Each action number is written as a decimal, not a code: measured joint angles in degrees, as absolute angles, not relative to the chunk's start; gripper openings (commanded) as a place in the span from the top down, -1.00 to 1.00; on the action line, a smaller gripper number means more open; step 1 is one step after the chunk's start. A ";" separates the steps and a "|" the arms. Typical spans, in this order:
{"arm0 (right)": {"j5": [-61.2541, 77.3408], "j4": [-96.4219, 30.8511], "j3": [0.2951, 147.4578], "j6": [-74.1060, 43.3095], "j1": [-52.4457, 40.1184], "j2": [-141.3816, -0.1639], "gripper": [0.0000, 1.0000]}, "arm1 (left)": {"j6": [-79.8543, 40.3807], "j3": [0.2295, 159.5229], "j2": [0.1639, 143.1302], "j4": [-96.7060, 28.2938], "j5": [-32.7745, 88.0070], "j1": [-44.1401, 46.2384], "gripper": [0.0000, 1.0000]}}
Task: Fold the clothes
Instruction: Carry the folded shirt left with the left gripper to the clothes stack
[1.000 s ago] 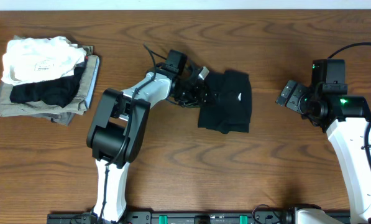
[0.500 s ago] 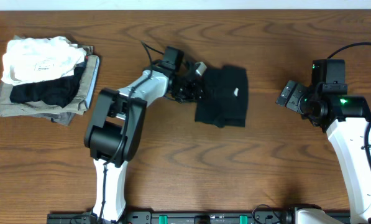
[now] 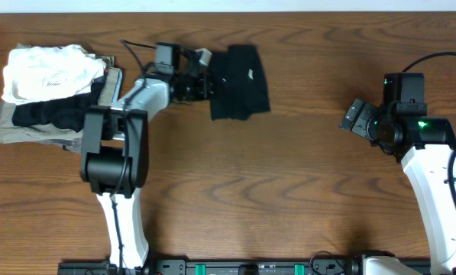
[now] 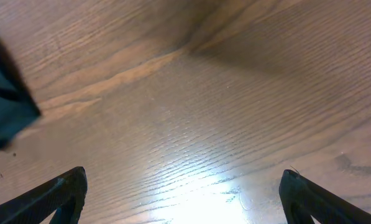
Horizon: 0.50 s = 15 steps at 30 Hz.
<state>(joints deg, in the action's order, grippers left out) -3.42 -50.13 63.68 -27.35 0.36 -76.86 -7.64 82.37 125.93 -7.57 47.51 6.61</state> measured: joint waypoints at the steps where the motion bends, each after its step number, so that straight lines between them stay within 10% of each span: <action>1: -3.42 -50.13 63.68 -27.35 0.36 -76.86 -0.93 | -7.66 82.37 125.93 -6.87 47.33 5.58 0.88; 15: -2.96 -50.33 63.68 -27.35 0.36 -76.86 -0.92 | -7.62 85.47 125.93 -1.93 46.57 -4.47 0.88</action>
<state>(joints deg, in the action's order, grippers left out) -2.96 -50.33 63.68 -27.35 0.36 -76.86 -7.62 85.47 125.93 -1.93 46.57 -4.47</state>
